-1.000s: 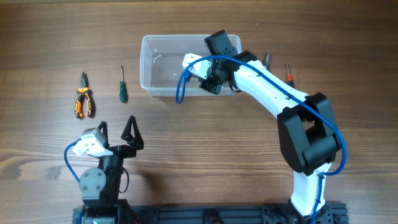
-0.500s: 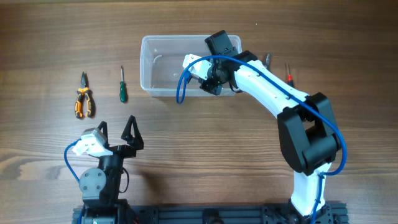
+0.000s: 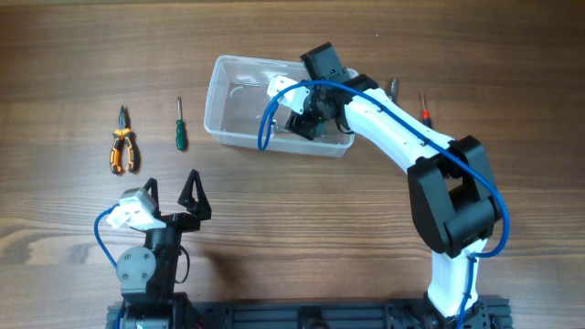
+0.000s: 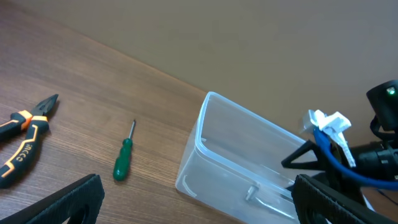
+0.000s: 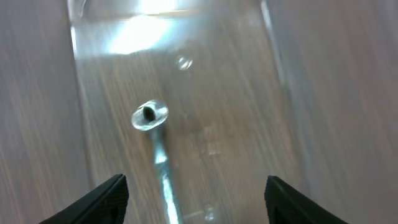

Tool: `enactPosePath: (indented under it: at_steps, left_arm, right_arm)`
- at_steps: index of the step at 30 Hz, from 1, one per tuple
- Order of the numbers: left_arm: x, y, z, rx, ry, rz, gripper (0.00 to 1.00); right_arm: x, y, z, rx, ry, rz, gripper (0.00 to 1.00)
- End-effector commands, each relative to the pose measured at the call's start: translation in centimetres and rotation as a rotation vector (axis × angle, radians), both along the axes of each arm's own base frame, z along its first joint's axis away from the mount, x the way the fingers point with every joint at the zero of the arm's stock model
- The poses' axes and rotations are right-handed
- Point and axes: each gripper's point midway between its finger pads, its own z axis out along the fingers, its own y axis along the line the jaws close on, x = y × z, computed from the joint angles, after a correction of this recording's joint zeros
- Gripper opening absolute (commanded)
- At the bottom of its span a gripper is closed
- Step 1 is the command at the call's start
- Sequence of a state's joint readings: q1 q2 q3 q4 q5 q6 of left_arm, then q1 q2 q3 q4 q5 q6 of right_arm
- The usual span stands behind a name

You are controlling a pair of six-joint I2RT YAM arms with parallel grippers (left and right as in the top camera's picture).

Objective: Pack container
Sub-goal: 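Carry the wrench into the clear container and open the right gripper, then withdraw the right gripper and move it over the red screwdriver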

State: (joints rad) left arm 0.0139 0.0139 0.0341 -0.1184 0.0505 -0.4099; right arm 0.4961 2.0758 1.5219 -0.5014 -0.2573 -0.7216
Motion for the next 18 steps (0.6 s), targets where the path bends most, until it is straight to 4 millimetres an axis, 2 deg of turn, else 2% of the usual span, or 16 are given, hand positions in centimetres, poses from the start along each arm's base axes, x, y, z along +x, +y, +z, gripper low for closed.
enactPosePath:
  at_steps: [1,7,10,14,16,18]
  left_arm:
    - [0.0,-0.2,-0.2,-0.014,-0.001,-0.011,1.0]
    - [0.0,-0.2,-0.2,-0.014,-0.001,-0.011,1.0]
    - [0.0,-0.2,-0.2,-0.014,-0.001,-0.011,1.0]
    - [0.0,-0.2,-0.2,-0.014,-0.001,-0.011,1.0]
    - [0.0,-0.2,-0.2,-0.014,-0.001,-0.011,1.0]
    - [0.0,-0.2,-0.2,-0.014,-0.001,-0.011,1.0]
  right_arm:
    - [1.0,0.6,0.6,0.064,0.024,-0.104,0.73]
    - [1.1,0.8,1.8,0.084,0.003,-0.099,0.87]
    - [2.2,0.8,4.3,0.15,-0.03,-0.165,0.88]
    - [4.4,-0.1,10.4,0.314,-0.092,-0.319,0.83]
    - [5.0,-1.2,13.6,0.395,-0.114,-0.395,0.75]
    - [5.5,-3.1,17.1,0.475,-0.135,-0.485,0.64]
